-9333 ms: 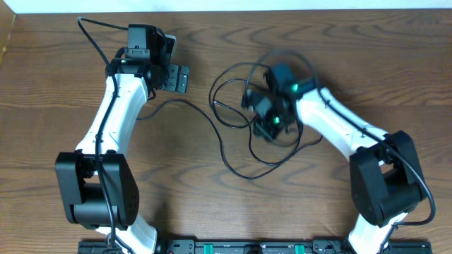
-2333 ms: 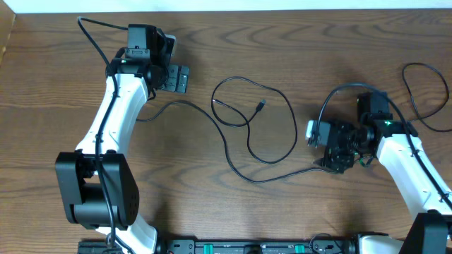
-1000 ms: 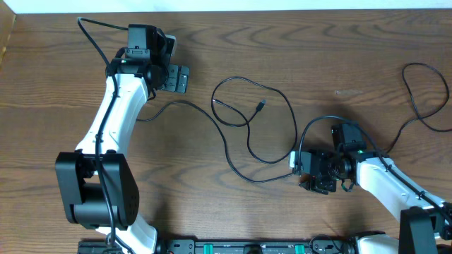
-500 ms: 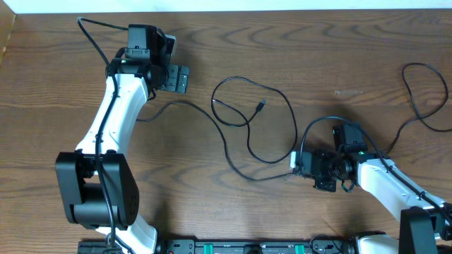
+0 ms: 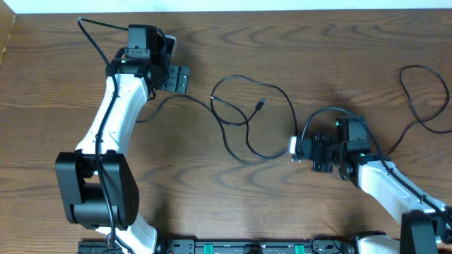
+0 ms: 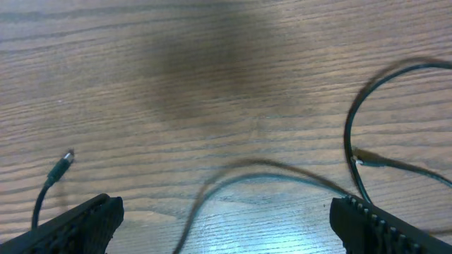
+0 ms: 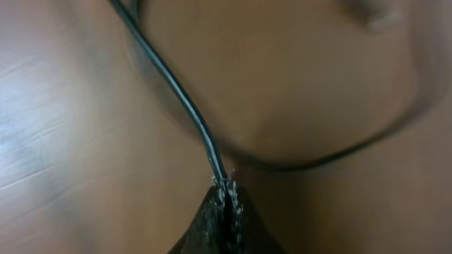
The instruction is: Untangle cables
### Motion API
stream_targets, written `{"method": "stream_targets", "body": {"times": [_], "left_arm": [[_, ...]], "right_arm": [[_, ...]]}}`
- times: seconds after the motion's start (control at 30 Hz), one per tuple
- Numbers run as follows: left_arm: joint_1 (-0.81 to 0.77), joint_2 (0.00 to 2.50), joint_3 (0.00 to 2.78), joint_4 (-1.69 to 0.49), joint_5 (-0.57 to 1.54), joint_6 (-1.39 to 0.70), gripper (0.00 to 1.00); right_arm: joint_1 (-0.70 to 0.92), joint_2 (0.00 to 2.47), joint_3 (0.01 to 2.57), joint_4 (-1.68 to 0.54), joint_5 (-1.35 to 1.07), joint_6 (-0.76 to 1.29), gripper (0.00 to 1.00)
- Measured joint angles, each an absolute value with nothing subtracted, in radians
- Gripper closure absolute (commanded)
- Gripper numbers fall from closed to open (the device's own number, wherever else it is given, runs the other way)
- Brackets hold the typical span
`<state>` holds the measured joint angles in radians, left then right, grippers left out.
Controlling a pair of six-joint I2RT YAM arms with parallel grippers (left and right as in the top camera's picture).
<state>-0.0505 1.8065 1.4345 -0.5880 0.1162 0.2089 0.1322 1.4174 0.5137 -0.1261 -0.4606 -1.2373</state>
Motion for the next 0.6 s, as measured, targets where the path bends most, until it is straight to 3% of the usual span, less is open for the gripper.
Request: {"method": "stream_targets", "body": {"times": [0.27,0.43,0.6], "left_arm": [[-0.051,1.806,1.435,-0.588,0.117,0.209,0.02],[-0.051,1.806,1.435,-0.588,0.117,0.209,0.02],[-0.051,1.806,1.435,-0.588,0.117,0.209,0.02]], "right_arm": [[0.128,1.249,0.524,0.249,-0.587,-1.154,0.99],[0.095,1.246,0.523,0.377,-0.381,-1.009,0.99],[-0.089,1.251,0.522,0.527,-0.113,-0.75,0.99]]}}
